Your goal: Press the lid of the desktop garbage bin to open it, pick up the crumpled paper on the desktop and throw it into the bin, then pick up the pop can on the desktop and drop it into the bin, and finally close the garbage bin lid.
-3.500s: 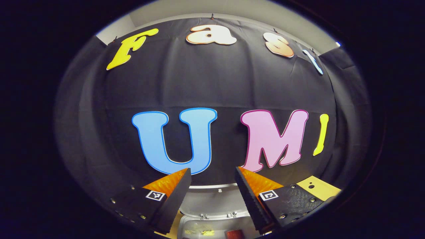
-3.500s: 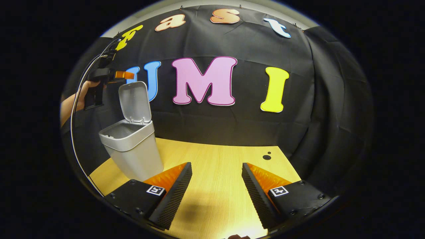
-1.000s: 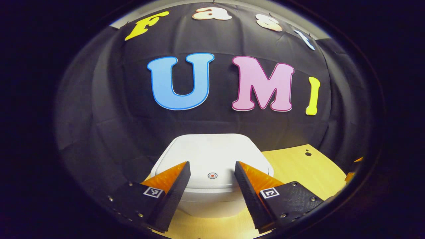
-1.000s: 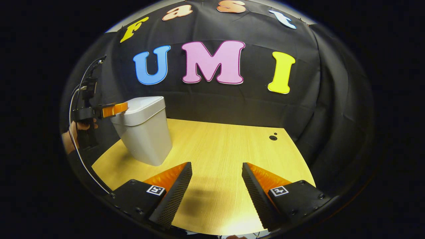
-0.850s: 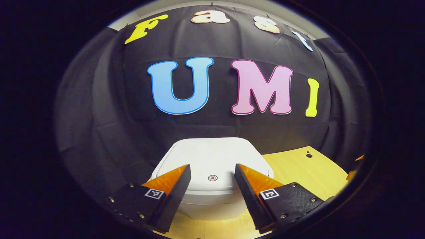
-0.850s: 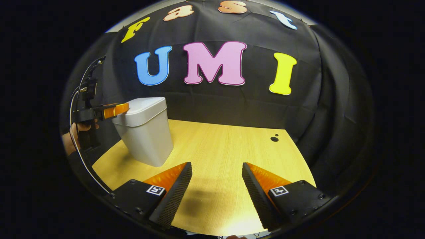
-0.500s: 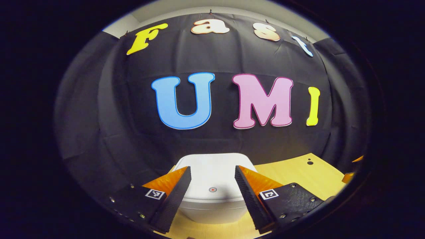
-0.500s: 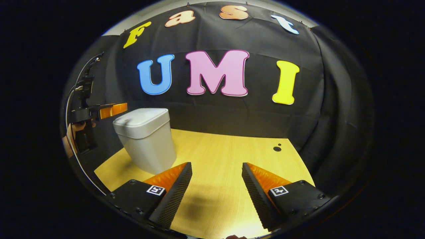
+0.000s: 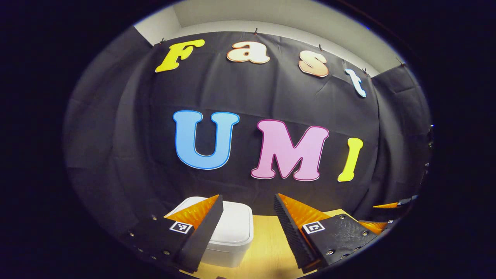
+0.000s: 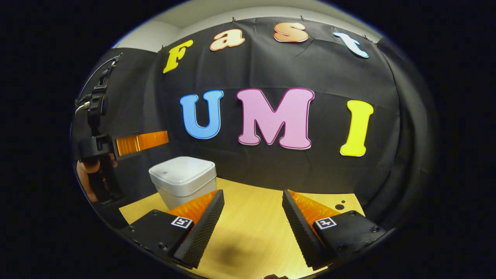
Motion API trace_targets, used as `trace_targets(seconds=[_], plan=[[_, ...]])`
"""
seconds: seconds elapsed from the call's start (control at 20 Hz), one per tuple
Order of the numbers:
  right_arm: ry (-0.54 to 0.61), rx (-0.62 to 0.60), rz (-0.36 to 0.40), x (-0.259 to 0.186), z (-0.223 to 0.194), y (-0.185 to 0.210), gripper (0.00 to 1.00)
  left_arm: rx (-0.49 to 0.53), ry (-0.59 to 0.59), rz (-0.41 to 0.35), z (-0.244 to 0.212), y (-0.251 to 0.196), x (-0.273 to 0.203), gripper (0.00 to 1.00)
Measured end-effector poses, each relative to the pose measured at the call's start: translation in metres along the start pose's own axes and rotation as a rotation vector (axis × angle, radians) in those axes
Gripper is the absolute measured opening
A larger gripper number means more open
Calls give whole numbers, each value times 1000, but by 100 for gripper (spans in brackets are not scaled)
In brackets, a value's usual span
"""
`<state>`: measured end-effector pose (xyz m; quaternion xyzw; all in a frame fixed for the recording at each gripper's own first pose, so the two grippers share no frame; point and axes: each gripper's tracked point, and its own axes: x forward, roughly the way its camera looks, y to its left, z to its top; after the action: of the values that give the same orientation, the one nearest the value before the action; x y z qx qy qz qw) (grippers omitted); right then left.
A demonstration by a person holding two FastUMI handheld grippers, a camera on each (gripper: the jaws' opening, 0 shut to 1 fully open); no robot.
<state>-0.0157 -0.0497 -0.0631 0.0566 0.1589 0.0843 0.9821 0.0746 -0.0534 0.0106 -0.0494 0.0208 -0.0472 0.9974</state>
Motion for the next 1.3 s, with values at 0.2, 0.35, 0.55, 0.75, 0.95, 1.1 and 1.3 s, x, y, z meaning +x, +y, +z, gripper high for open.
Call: trace_targets(seconds=[0.2,0.35,0.55,0.75,0.95,1.1,1.3], plan=[[-95,-7,-14,-9,33,-10,98,-16,-10,18,3,-14,-18,88],[-176,-8,-62,-24,52,-13,98,-18,-17,17,0,-23,-36,88],[-288,20,-144,-47,71,-10,97,23,-43,-8,-1,-27,-57,88],[-292,-18,-202,-56,67,5,98,35,-51,-56,1,-27,-74,88],[-277,-60,-224,-64,56,28,98,101,-107,-115,5,-28,-82,88],[-246,-88,-227,-64,45,44,98,76,-81,-150,-5,-29,-85,89],[-250,-104,-247,-65,43,47,98,80,-65,-179,-17,-21,-83,88]])
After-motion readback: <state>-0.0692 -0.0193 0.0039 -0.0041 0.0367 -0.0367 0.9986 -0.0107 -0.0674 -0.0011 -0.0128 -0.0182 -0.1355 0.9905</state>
